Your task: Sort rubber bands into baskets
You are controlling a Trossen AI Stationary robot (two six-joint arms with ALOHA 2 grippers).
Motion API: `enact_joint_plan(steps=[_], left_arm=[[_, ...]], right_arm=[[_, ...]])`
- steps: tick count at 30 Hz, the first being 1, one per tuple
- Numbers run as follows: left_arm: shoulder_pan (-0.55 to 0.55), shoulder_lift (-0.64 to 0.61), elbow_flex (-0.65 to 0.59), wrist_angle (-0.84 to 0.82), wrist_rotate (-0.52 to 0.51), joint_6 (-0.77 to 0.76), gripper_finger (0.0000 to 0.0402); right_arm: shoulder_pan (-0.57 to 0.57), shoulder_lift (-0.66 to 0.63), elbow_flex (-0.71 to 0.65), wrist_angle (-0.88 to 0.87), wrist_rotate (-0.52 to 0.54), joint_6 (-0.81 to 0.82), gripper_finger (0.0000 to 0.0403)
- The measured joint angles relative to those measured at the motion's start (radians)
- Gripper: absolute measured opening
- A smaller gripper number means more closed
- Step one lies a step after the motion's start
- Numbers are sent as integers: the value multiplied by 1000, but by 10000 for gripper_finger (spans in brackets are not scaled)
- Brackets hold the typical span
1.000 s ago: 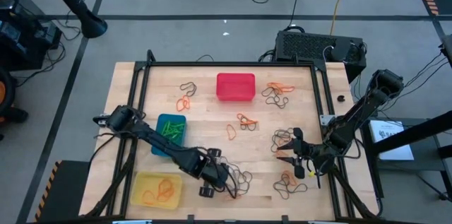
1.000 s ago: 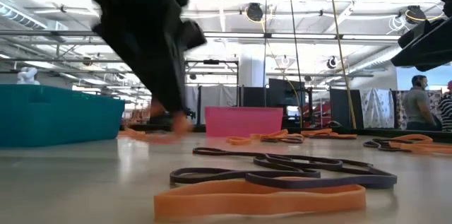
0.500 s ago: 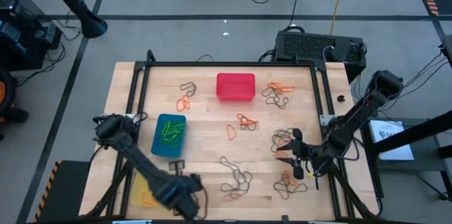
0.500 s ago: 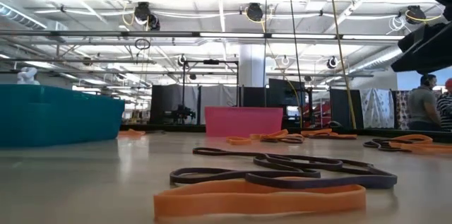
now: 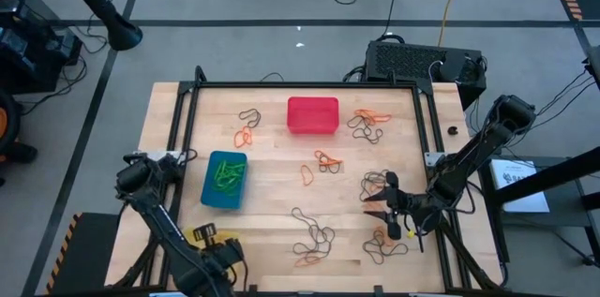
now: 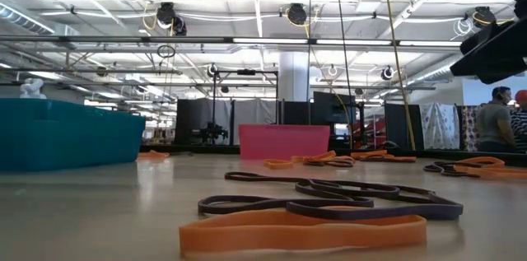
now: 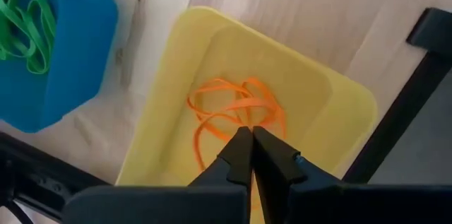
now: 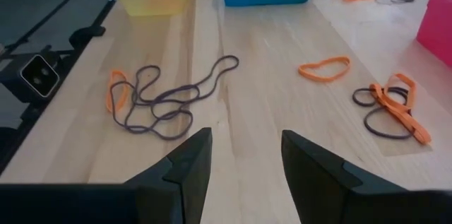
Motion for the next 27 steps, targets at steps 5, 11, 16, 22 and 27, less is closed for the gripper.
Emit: enact_joint_plan(steps=[5,11,16,22,27], left_arm=[[1,0,0,-4,11,-41,30],[1,0,0,-5,-4,-42,33],[2,0,0,-1,-6,-44,52],[5,0,0,-3,-6,-62,116],[14,0,0,-44,19,-170,155]], right_arm=[[0,0,0,4,0,-1,164],[0,0,0,8,5,-21,164],[0,6,0,11,7,10,164],[0,43,0,19,-1,67,164],[0,78,0,28,-72,72,164]])
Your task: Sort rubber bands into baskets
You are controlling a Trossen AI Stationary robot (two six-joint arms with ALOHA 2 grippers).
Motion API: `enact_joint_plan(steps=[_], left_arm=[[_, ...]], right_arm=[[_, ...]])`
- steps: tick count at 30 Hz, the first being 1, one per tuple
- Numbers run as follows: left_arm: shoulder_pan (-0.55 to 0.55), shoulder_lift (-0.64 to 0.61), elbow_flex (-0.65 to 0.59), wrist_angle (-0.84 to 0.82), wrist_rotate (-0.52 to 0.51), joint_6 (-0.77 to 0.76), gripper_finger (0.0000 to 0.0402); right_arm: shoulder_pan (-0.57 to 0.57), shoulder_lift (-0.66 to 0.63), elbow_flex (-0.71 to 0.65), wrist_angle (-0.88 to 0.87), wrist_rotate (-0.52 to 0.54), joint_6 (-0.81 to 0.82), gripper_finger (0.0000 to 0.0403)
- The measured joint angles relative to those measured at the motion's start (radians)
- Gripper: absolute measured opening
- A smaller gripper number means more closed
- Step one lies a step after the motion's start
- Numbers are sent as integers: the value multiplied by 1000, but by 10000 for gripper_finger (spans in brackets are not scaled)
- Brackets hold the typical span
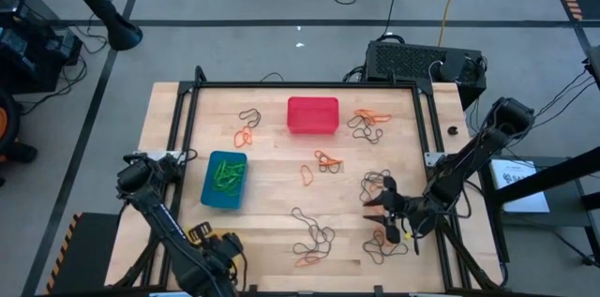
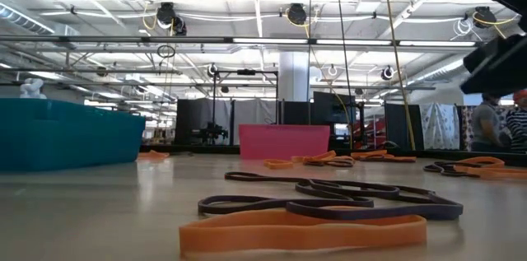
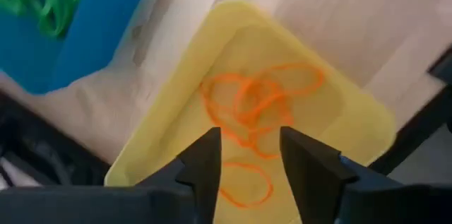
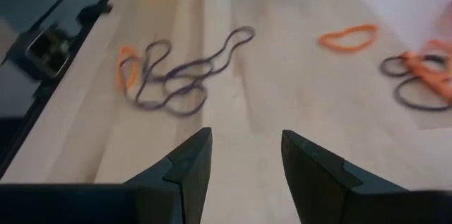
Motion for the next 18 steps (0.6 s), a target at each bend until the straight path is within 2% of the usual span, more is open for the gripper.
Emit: enact_joint_plan(steps=[3,5,7,11,13,15,18], left_arm=[[21,0,0,-34,47,-4,167],[45,0,0,-29,23,14,170],[67,0,0,6,-98,79,171],[126,0,0,169,-478,333,171],[170,0,0,277,-641,482,171],[223,0,-4,387,-739,628,171],[319,0,-35,520,-757,822,171]], right_arm=[[0,6,0,0,-46,-24,164],[0,6,0,2,-62,-56,164],[0,6,0,1,-70,-90,164],[0,-17,1,-8,-151,-176,164],[0,-43,15,-71,-187,-187,164],[0,-78,45,-179,-196,-171,164],[0,-122,101,-404,-194,-117,164]])
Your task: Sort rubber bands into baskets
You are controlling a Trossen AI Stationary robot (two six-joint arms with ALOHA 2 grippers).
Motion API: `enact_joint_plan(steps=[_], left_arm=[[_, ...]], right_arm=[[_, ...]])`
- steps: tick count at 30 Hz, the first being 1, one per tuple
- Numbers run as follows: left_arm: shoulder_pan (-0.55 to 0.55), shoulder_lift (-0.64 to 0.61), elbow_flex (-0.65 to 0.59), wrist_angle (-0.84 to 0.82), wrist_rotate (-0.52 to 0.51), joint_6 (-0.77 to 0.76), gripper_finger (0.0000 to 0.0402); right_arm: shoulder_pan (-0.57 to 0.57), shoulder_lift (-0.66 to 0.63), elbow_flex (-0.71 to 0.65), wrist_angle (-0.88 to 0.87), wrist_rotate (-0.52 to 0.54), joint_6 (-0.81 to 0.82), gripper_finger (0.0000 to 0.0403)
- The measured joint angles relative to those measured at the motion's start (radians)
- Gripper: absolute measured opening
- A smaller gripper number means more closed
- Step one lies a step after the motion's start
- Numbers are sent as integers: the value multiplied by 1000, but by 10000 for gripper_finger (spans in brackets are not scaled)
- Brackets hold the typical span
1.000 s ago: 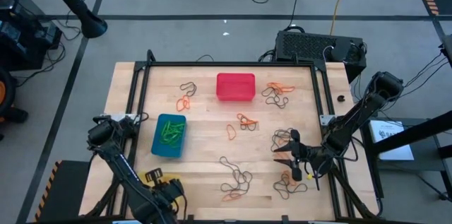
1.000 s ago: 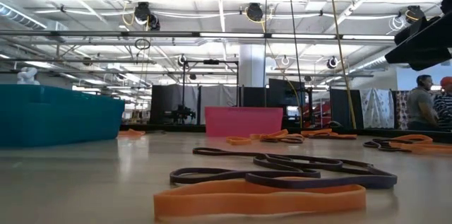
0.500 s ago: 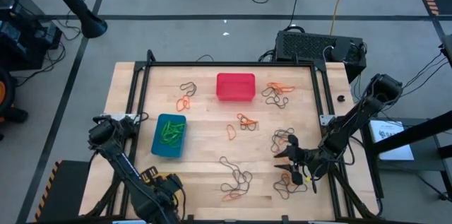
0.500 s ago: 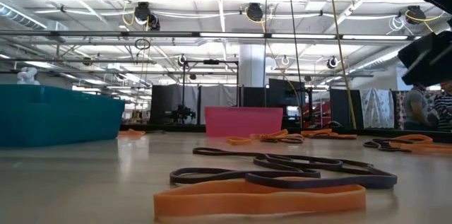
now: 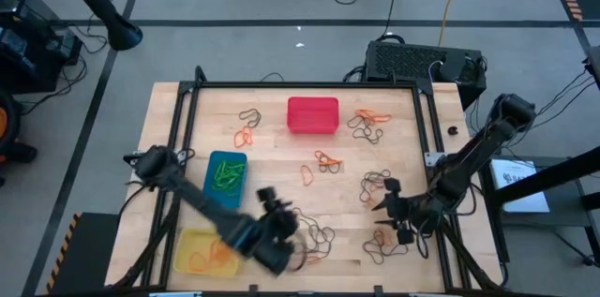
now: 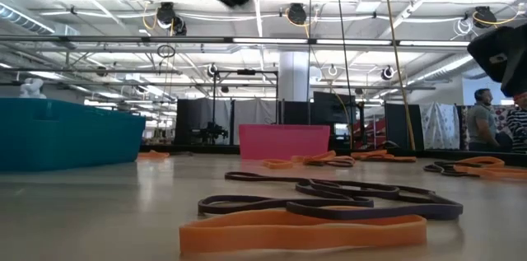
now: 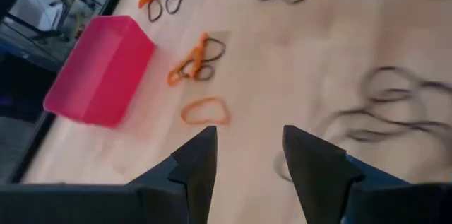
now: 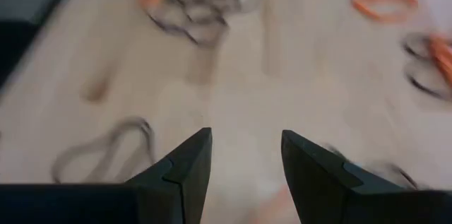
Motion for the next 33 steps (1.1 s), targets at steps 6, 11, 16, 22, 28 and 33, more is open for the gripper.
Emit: enact_joint_plan(steps=[6,11,16,22,28,33], left_arm=[[190,-1,-99,251,120,341,171],[297,-35,-290,701,224,603,171],[374,-125,-499,1233,424,750,171],[455,-133,-669,1617,492,653,171],[453,-130,-689,1662,513,574,171],[415,-130,-689,1678,545,620,171]], right_arm=[[-26,-46,81,-392,7,184,164],[-124,-50,73,-583,6,348,164],[-242,-54,46,-605,-45,306,164],[-447,-76,45,-599,-19,213,164],[-676,-90,44,-519,8,288,164],[-897,-90,49,-326,6,106,164]])
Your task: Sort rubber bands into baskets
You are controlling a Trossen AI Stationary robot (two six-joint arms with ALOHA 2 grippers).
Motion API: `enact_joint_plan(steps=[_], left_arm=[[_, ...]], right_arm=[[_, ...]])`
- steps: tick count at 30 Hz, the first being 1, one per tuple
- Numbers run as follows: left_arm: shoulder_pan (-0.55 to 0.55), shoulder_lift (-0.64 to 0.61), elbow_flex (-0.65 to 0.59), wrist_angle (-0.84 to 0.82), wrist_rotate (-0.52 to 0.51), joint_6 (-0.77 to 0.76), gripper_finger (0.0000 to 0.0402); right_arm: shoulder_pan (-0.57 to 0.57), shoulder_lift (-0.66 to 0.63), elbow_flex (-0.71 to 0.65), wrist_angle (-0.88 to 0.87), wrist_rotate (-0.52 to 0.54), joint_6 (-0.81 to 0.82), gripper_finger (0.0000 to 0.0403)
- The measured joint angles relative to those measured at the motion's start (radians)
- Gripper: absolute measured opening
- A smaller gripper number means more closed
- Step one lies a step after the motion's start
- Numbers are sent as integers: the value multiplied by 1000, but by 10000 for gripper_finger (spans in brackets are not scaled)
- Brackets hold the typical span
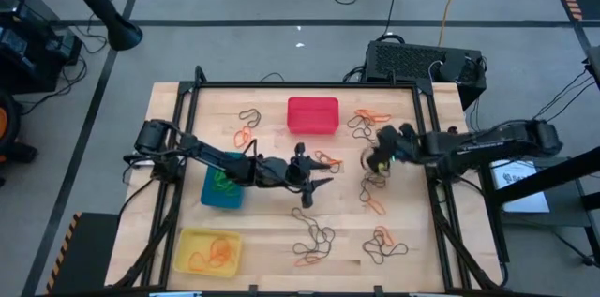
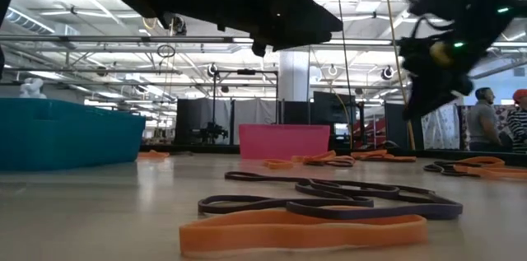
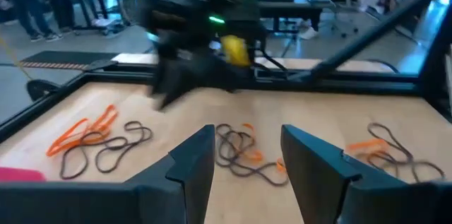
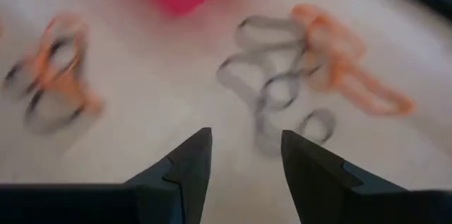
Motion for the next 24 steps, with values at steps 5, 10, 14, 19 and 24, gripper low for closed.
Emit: enact_joint_plan(steps=[5,10,14,19,24], left_arm=[[-25,0,0,-2,-1,4,171],[-49,0,0,-9,0,2,171],[-70,0,0,-11,-1,-2,171],[-92,0,0,-11,-1,-2,171],[-107,0,0,-16,-2,-4,171]], right_arm=[[-285,25,22,114,-95,-140,164],[-502,97,22,236,-253,-221,164],[-604,185,22,312,-258,-256,164],[-682,299,22,427,-289,-288,164],[-741,419,22,516,-346,-295,164]])
